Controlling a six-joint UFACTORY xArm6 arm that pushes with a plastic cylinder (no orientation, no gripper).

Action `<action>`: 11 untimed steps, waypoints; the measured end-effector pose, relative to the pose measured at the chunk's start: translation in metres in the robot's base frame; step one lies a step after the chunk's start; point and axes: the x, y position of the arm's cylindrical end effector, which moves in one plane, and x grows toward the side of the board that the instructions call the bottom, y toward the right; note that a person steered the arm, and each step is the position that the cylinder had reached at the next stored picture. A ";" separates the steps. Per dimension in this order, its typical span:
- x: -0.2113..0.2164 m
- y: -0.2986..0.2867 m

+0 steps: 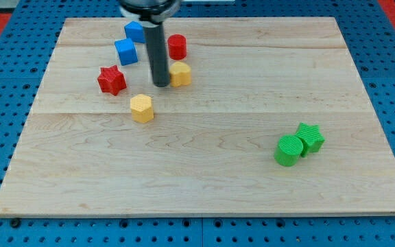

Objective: Push the yellow hexagon towards right

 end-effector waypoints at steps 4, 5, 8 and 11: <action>0.119 -0.087; 0.078 -0.077; 0.062 0.051; 0.070 0.089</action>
